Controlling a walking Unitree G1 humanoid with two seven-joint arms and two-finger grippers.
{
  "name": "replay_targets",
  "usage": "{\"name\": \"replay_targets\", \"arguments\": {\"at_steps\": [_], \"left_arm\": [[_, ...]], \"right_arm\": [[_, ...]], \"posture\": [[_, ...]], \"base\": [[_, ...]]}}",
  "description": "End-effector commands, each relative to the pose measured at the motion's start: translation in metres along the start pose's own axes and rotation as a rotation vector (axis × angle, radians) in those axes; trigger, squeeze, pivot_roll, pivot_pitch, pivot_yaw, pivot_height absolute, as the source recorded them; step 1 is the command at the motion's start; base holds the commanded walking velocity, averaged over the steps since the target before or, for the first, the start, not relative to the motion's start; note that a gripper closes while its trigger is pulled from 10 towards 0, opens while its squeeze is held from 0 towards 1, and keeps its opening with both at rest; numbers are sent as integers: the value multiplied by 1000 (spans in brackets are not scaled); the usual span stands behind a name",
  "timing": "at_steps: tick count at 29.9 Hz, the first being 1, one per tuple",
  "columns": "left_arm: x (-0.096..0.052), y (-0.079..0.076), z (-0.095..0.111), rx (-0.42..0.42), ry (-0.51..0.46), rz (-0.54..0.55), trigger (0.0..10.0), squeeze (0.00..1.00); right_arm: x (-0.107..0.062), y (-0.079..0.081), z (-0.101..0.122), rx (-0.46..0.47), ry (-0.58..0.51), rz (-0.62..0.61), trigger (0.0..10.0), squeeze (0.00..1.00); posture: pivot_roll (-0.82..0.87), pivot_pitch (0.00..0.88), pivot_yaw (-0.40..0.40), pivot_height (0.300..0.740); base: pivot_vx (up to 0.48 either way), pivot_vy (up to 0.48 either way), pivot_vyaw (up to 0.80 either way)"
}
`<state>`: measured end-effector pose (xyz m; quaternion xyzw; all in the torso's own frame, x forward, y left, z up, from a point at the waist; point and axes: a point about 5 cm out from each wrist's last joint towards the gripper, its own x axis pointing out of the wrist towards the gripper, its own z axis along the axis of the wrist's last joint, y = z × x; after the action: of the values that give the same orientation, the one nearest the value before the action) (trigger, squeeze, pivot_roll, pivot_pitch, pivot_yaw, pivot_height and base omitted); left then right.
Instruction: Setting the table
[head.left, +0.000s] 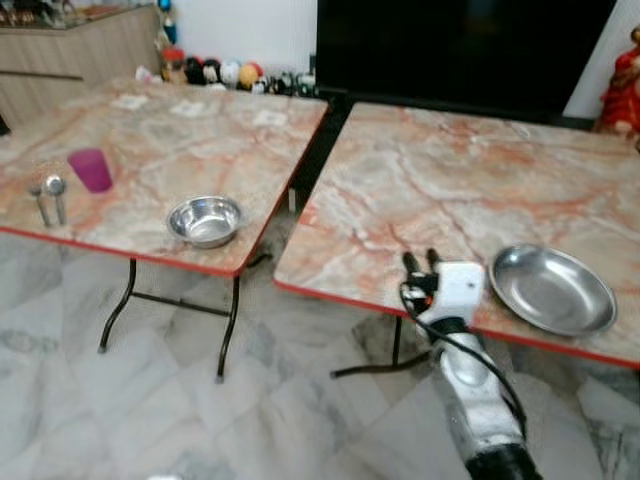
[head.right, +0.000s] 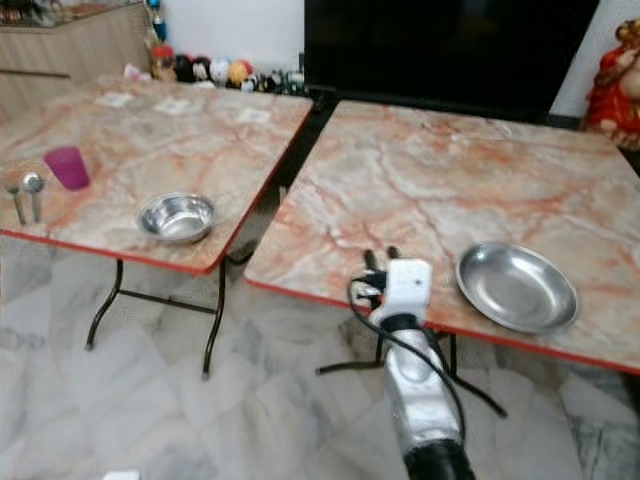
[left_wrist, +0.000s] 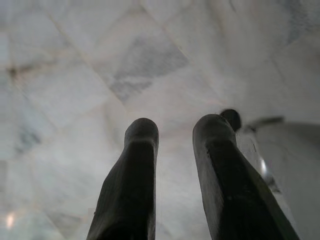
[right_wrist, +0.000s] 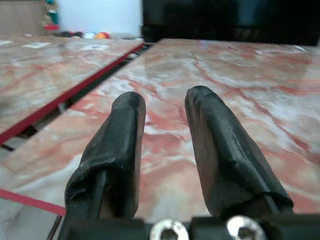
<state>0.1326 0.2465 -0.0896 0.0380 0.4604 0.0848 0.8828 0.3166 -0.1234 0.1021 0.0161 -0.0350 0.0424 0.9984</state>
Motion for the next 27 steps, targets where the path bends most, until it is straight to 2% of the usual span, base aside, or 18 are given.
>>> {"name": "replay_targets", "arguments": {"at_steps": [1,23,27], "left_arm": [[0,-8,-4,-7,14,-18,10000,0],[-1,-7,-7,2,20,-20,10000,0],[-2,-7,-7,17,21,-19,10000,0]], "right_arm": [[1,-3,3,3,3,-27,10000,0],[10,4,5,30,8,-46,10000,0],[10,6,4,34,12,-42,10000,0]], "posture": [[-33,0,-15,740],[-18,0,-11,740],[-15,0,-11,740]], "base": [[0,480,0],[0,480,0],[0,290,0]]}}
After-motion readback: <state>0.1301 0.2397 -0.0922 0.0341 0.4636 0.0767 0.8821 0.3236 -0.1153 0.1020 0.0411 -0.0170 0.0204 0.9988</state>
